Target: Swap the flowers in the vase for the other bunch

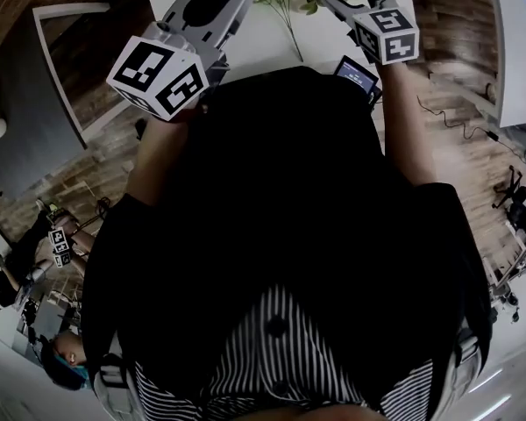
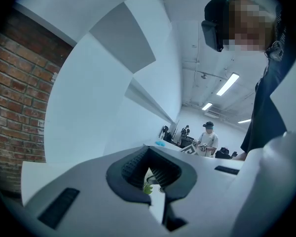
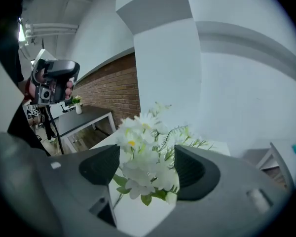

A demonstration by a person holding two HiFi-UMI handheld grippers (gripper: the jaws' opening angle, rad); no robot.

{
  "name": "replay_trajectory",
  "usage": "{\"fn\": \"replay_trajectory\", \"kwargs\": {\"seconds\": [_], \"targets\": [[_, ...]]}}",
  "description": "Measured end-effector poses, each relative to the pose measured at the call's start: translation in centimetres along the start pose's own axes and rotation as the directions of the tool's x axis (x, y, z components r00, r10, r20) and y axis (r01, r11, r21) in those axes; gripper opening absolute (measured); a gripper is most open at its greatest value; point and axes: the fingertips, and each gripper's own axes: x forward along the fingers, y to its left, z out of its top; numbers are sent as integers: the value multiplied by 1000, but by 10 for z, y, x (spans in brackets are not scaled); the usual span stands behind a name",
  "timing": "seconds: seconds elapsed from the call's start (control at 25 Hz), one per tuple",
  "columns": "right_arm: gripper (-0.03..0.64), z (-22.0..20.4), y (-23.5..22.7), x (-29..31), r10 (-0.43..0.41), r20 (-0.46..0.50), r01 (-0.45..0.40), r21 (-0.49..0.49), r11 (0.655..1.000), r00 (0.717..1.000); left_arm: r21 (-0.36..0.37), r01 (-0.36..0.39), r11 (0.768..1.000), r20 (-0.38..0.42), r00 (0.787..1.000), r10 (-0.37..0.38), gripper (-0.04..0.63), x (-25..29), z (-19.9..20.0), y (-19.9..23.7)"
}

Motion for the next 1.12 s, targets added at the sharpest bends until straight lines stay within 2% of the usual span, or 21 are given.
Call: {"fn": "replay_trajectory", "kwargs": {"seconds": [0.12, 0.16, 0.2, 0.28, 0.32, 0.4, 0.48, 0.52, 0.72, 1.12], "targets": [[336, 26, 1, -19, -8, 67, 7, 10, 1000, 998, 5, 21, 1000, 7, 1000, -21, 0, 2, 2, -1], [333, 37, 7, -25, 13, 94, -15, 17, 1000, 996, 7, 26, 1000, 8, 1000, -26, 0, 0, 3, -1], [298, 49, 17, -32, 49, 121, -52, 24, 998, 991, 8, 29, 1000, 8, 1000, -29, 0, -2, 5, -2], [134, 76, 41, -48, 145, 191, -151, 21, 988, 971, 13, 30, 999, 8, 1000, -30, 0, -9, 9, -5], [4, 88, 52, -54, 182, 230, -188, 7, 982, 956, 18, 30, 999, 9, 1000, -30, 0, -10, 10, -6], [2, 106, 62, -60, 184, 269, -176, -53, 983, 945, 28, 34, 999, 11, 999, -34, 0, -9, 11, -4], [2, 112, 67, -57, 154, 249, -124, -132, 984, 956, 35, 34, 999, 11, 999, -35, 0, -7, 9, -2], [2, 114, 72, -56, 163, 242, -130, -149, 980, 957, 36, 31, 999, 9, 999, -31, 0, -5, 8, -2], [2, 126, 92, -53, 298, 291, -284, -89, 955, 909, 19, 1, 1000, -5, 1000, 0, 0, -7, 0, 1], [2, 132, 133, -32, 426, 260, -405, -132, 905, 866, -2, -77, 997, 15, 997, 77, 0, -43, -9, 11]]}}
